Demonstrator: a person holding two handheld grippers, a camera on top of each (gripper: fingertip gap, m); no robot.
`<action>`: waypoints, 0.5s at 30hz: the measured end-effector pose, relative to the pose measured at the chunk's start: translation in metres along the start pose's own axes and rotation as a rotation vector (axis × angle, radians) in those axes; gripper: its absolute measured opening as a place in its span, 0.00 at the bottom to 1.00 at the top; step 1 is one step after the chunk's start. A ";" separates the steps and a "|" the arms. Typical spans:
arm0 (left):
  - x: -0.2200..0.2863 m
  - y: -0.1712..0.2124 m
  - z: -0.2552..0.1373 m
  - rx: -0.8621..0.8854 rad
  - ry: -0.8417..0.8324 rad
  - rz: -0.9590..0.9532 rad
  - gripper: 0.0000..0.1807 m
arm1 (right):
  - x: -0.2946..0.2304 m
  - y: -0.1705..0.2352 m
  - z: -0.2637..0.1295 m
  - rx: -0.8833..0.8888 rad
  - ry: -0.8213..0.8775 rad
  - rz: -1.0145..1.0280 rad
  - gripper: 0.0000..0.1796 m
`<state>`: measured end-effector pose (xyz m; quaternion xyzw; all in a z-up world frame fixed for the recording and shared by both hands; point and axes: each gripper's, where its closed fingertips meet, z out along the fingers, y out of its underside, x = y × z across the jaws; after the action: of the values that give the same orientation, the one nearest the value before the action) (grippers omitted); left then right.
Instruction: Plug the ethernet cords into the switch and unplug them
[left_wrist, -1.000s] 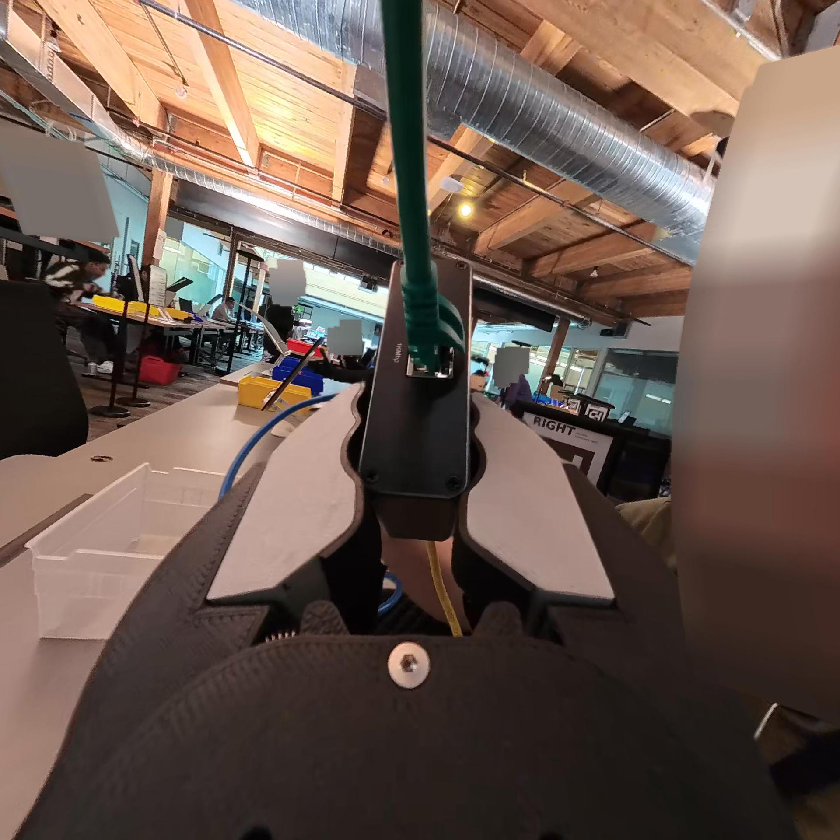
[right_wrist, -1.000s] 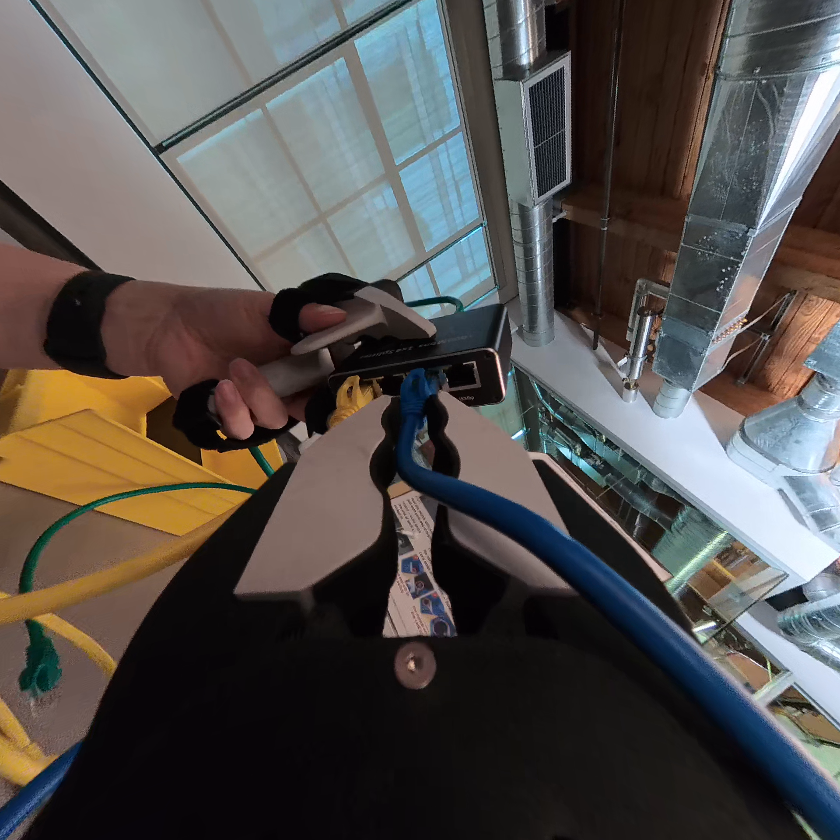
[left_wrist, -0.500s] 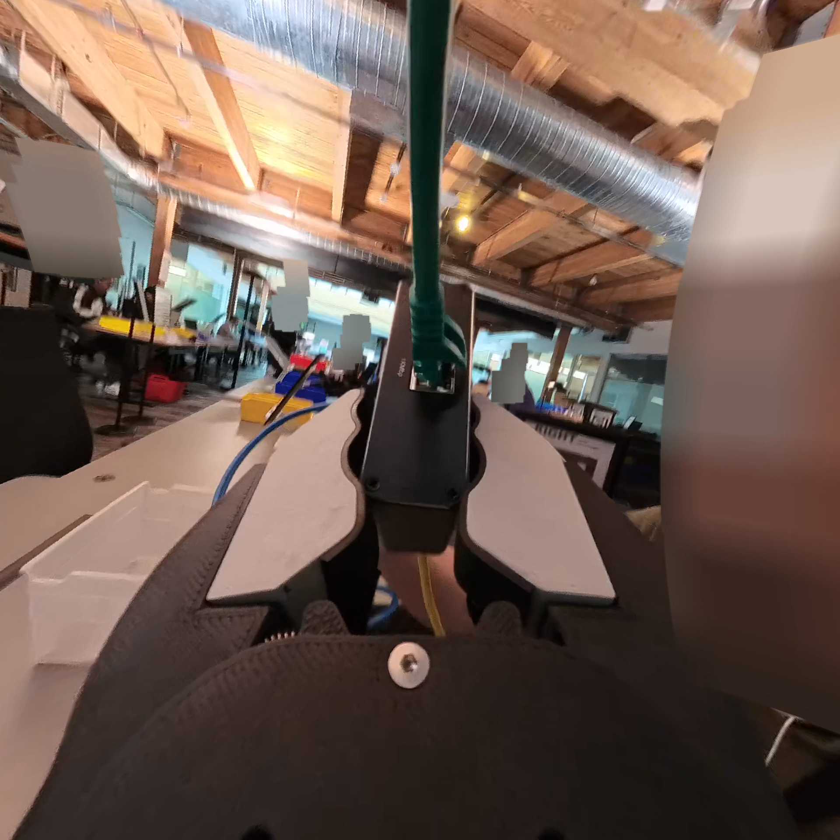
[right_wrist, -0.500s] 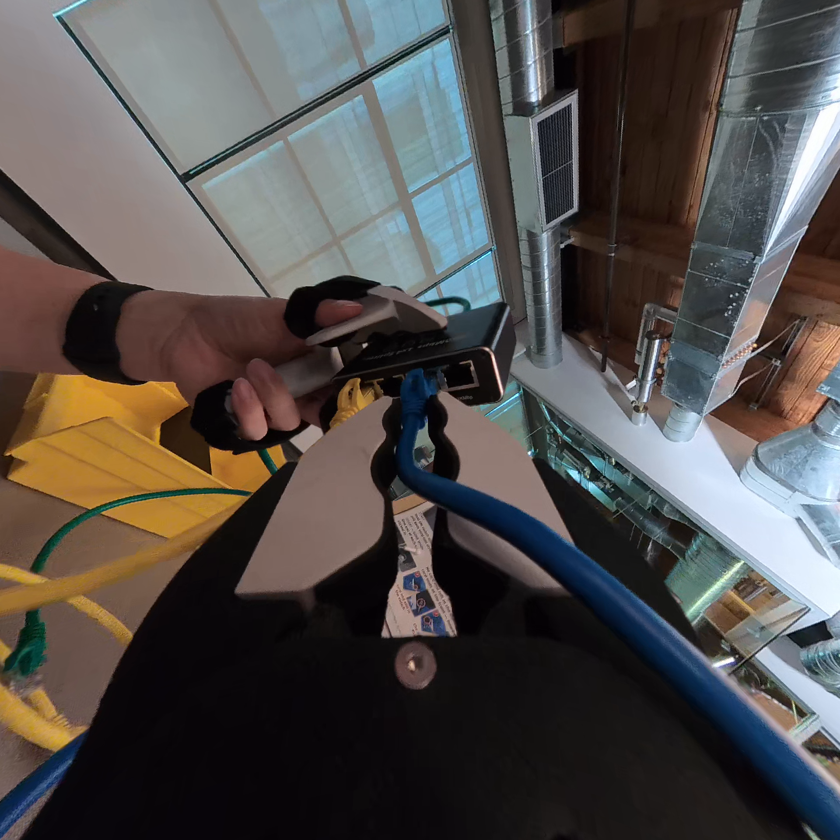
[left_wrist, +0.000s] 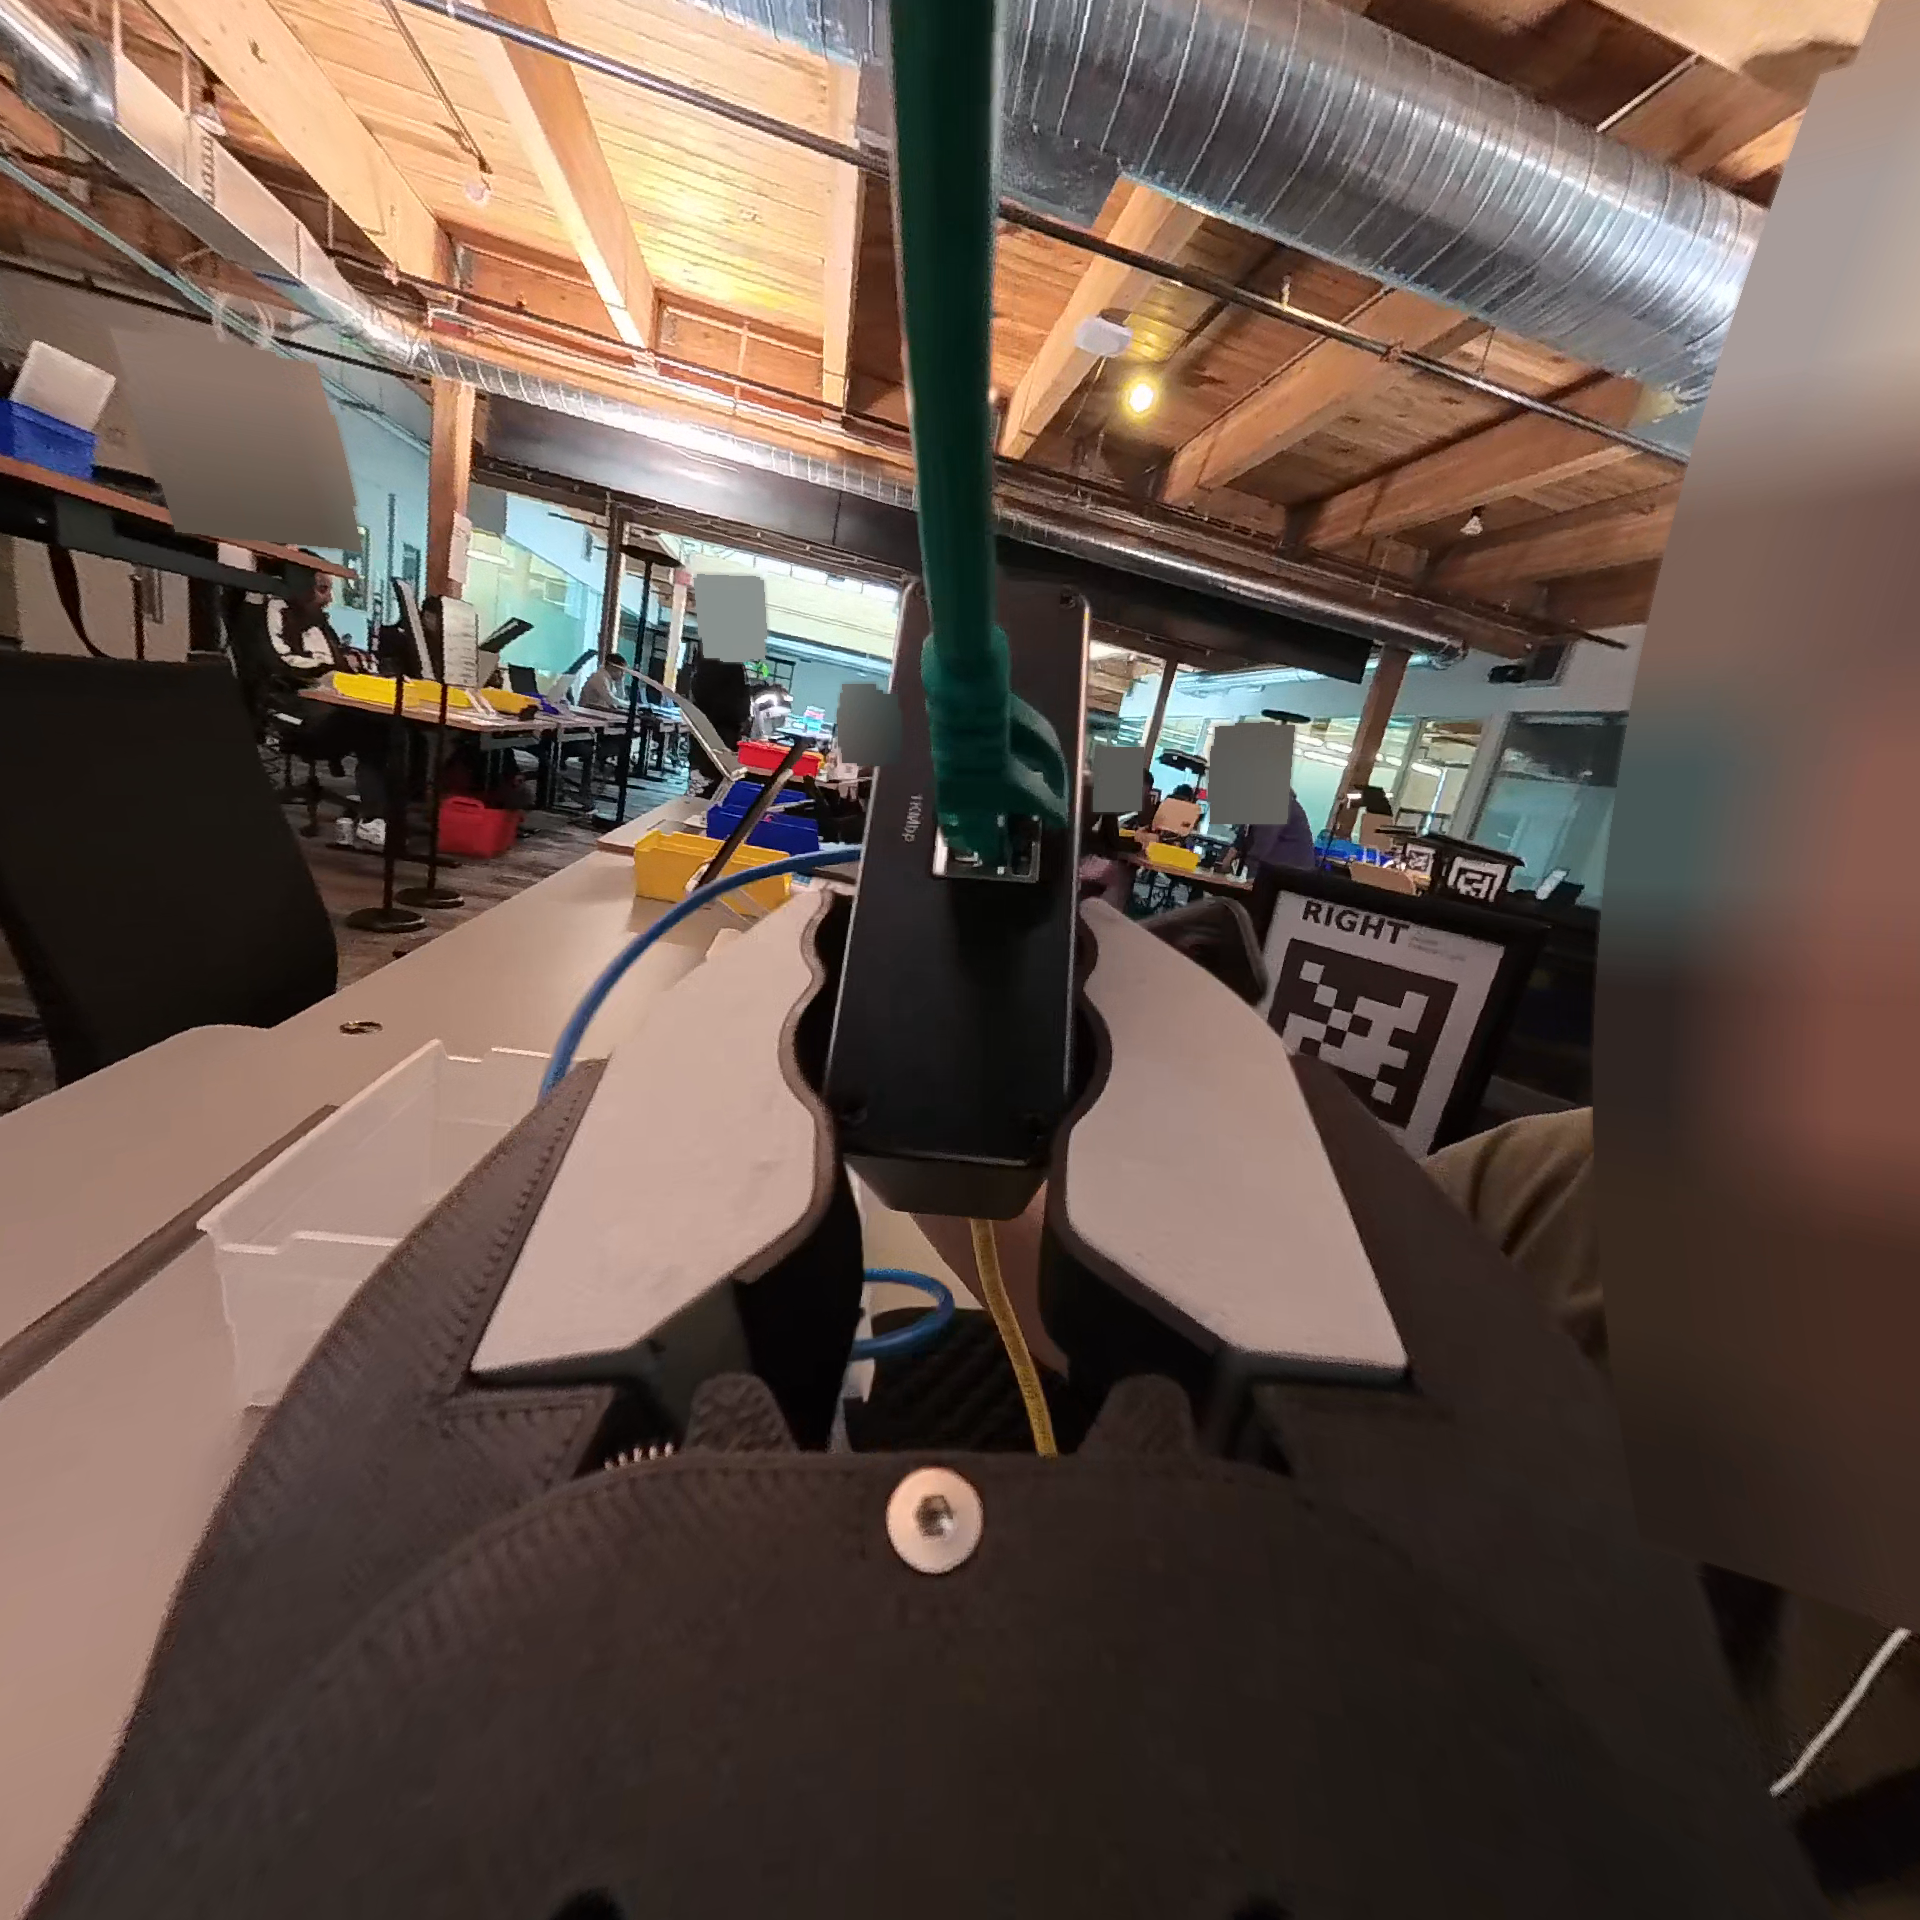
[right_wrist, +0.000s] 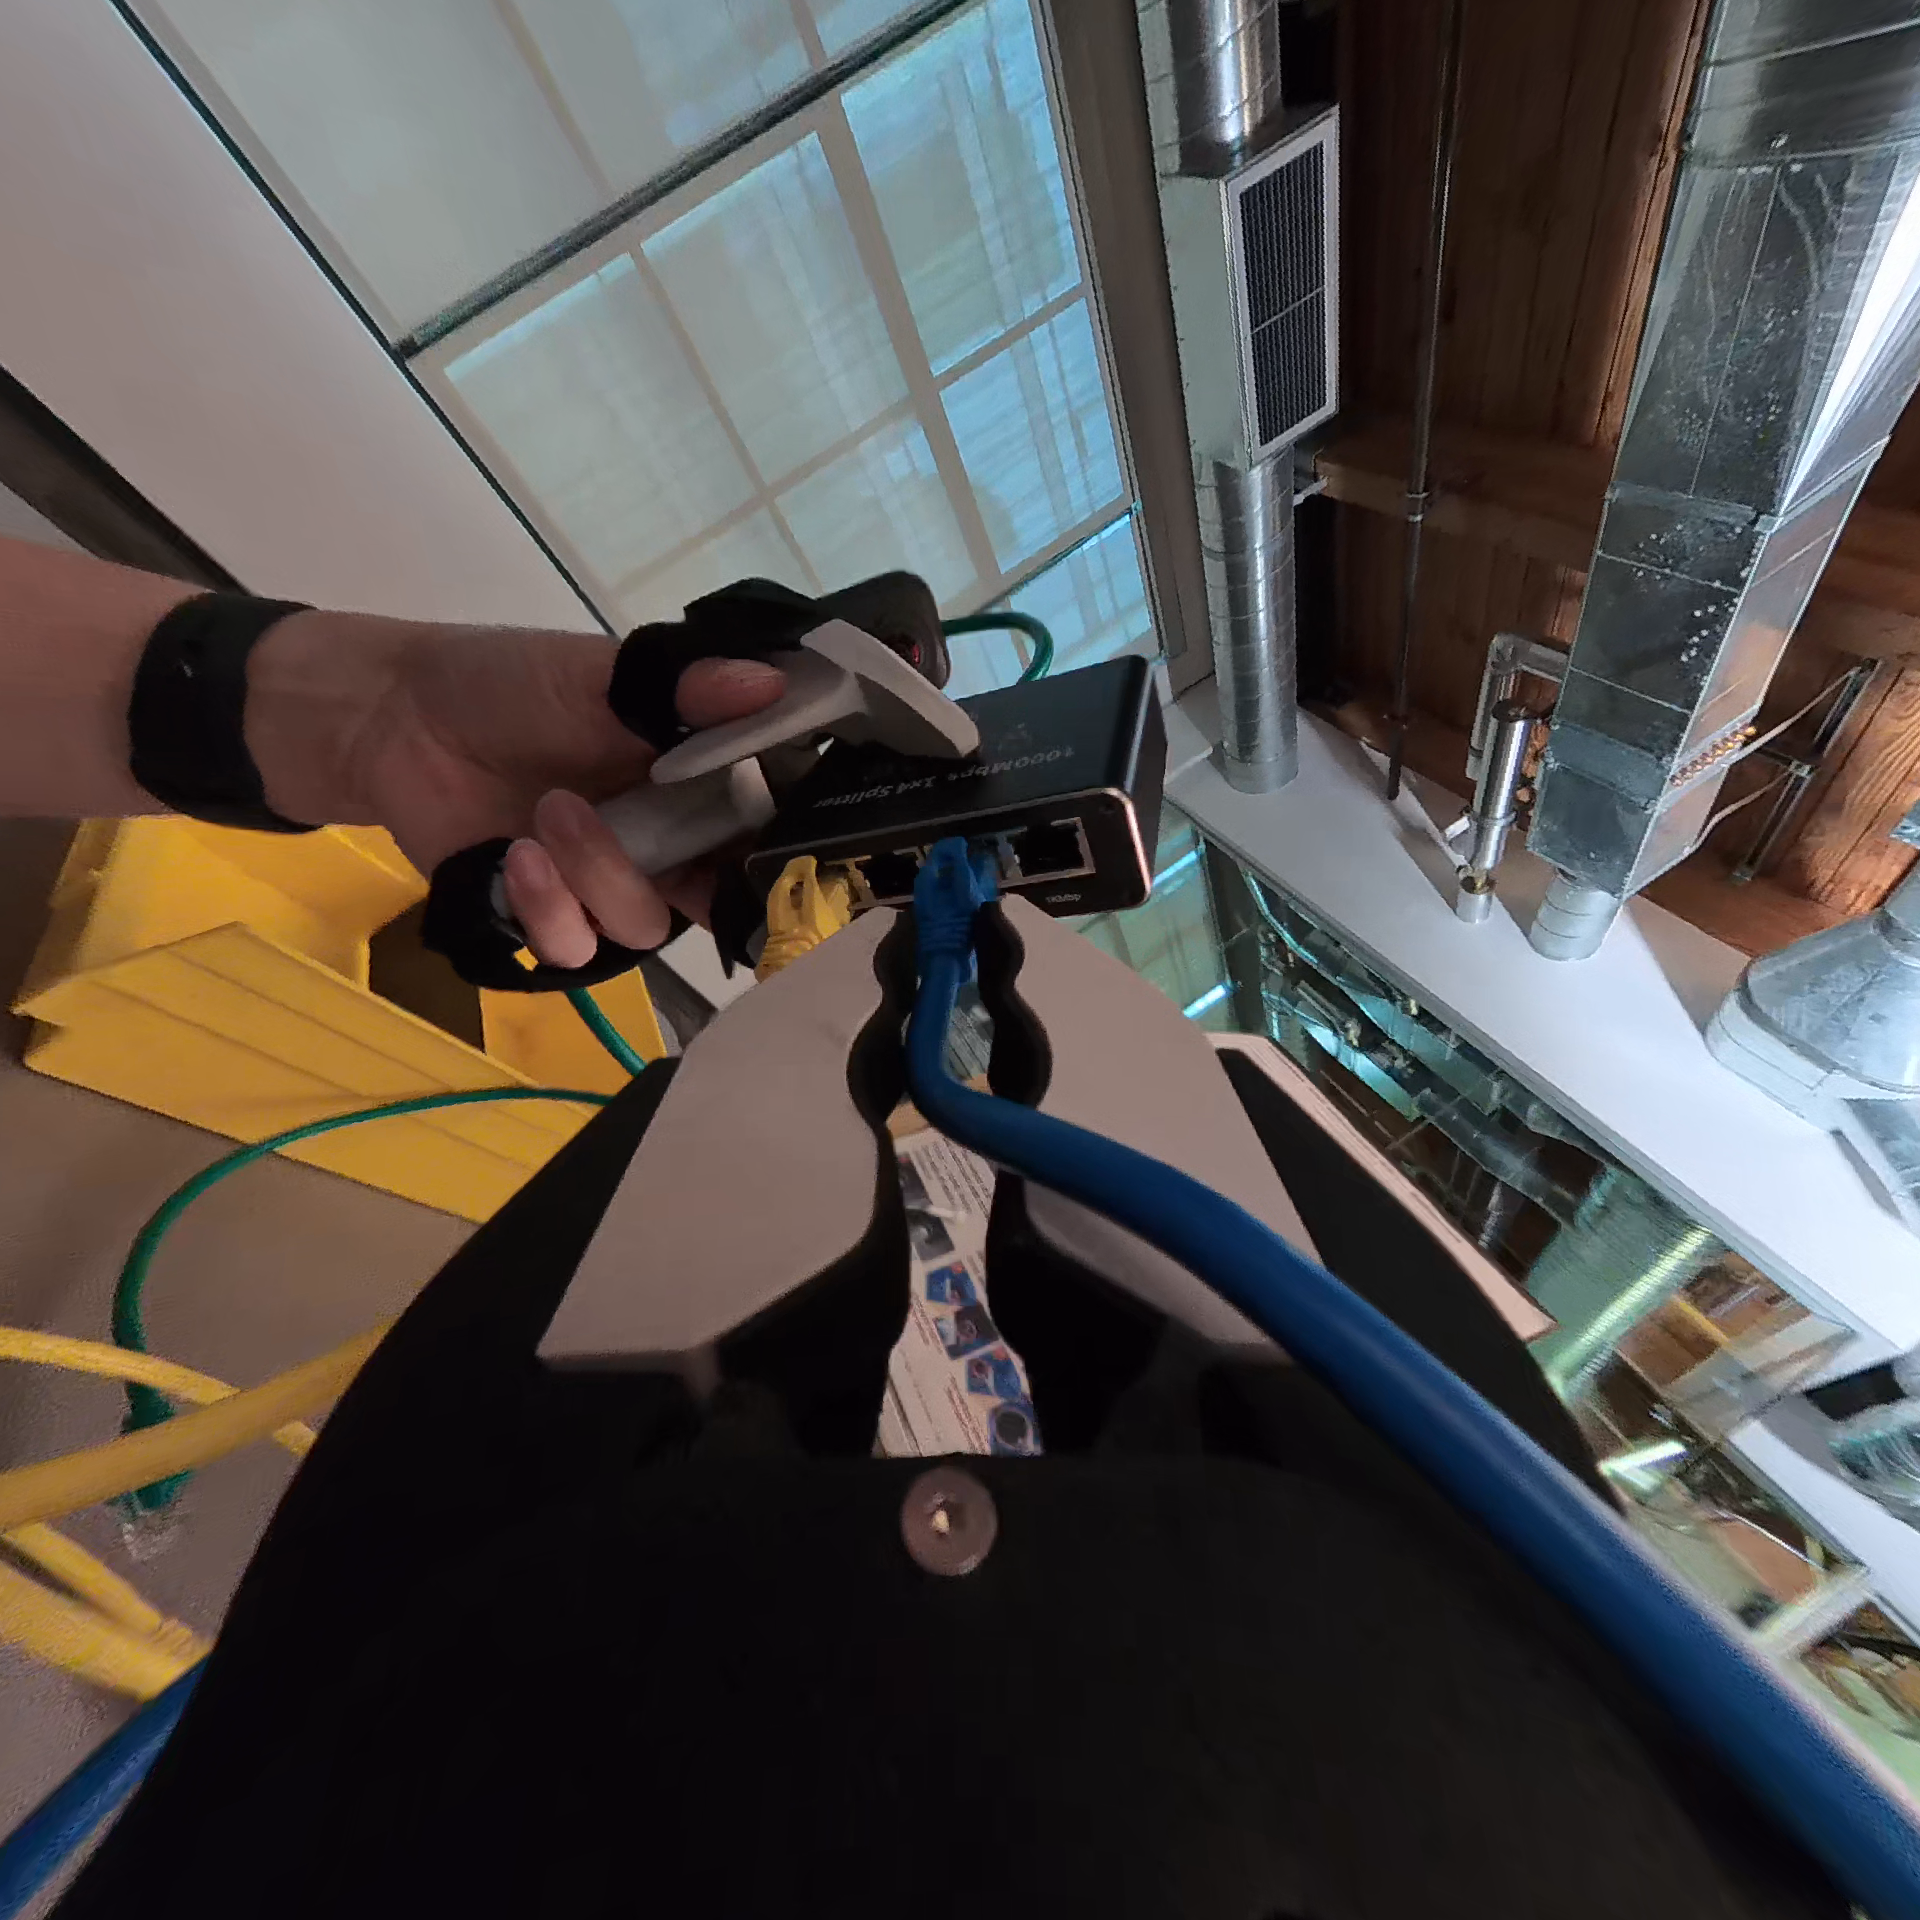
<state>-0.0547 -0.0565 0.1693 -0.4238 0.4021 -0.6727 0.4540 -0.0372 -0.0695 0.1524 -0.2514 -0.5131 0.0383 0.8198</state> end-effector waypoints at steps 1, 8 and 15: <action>0.004 0.000 0.001 -0.015 0.008 0.005 0.21 | 0.001 -0.002 -0.002 0.021 -0.008 0.029 0.06; 0.018 0.013 0.001 -0.155 0.024 0.049 0.23 | 0.001 -0.011 -0.009 0.051 -0.095 0.082 0.06; 0.015 0.009 0.002 -0.116 0.035 -0.029 0.25 | 0.000 -0.007 -0.011 0.003 -0.105 -0.005 0.06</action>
<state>-0.0538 -0.0729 0.1648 -0.4434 0.4420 -0.6623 0.4117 -0.0288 -0.0797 0.1519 -0.2466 -0.5560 0.0500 0.7922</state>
